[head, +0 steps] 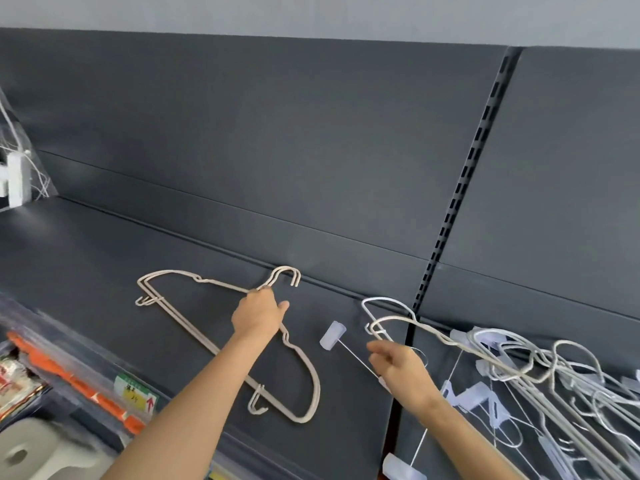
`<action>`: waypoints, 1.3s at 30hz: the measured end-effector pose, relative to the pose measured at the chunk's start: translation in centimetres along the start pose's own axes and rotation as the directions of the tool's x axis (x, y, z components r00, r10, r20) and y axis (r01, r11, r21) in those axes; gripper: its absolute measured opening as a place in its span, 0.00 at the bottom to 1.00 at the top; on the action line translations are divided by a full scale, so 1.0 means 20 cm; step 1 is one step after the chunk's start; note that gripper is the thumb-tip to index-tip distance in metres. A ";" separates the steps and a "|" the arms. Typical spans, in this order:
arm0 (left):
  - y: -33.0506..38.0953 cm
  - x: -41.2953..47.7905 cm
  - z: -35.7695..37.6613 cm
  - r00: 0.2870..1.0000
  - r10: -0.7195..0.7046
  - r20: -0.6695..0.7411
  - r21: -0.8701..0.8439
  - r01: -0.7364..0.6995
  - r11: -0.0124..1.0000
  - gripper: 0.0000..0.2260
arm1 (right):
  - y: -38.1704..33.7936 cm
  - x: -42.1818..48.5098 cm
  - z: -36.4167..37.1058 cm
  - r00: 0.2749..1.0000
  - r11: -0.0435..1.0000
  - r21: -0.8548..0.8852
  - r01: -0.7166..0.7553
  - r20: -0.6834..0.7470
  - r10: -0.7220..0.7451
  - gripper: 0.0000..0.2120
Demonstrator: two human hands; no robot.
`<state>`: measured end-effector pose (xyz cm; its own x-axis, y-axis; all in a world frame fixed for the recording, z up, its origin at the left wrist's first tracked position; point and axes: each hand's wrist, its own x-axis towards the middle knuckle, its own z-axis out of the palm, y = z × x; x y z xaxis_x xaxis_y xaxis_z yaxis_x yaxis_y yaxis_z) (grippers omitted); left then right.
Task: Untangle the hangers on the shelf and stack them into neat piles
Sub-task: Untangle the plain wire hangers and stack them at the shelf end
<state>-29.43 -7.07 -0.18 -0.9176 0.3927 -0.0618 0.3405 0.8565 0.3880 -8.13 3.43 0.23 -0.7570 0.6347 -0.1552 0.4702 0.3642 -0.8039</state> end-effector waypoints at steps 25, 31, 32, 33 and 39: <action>0.53 -0.84 0.31 0.710 0.692 0.132 0.138 -0.705 0.696 0.15 | 0.49 -0.56 -0.55 0.973 0.764 -0.644 -0.045 -0.201 -0.112 0.19; 0.70 -0.98 0.39 0.658 0.738 0.147 0.060 -0.751 0.657 0.13 | 0.62 -0.72 -0.72 0.949 0.806 -0.581 -0.113 -0.304 -0.086 0.16; 0.73 -1.00 0.41 0.650 0.745 0.151 0.062 -0.758 0.649 0.13 | 0.65 -0.75 -0.74 0.943 0.814 -0.568 -0.119 -0.323 -0.088 0.15; 0.76 -1.02 0.43 0.643 0.750 0.158 0.062 -0.764 0.642 0.13 | 0.68 -0.77 -0.77 0.936 0.819 -0.559 -0.131 -0.342 -0.084 0.15; 0.93 -1.12 0.53 0.620 0.763 0.184 0.020 -0.778 0.628 0.12 | 0.83 -0.90 -0.89 0.897 0.796 -0.535 -0.284 -0.442 0.022 0.11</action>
<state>-0.44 3.70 -1.33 -0.2719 0.9582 0.0887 0.9318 0.2391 0.2730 21.39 10.20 -0.19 -0.4677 0.8786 0.0966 0.8316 0.4745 -0.2886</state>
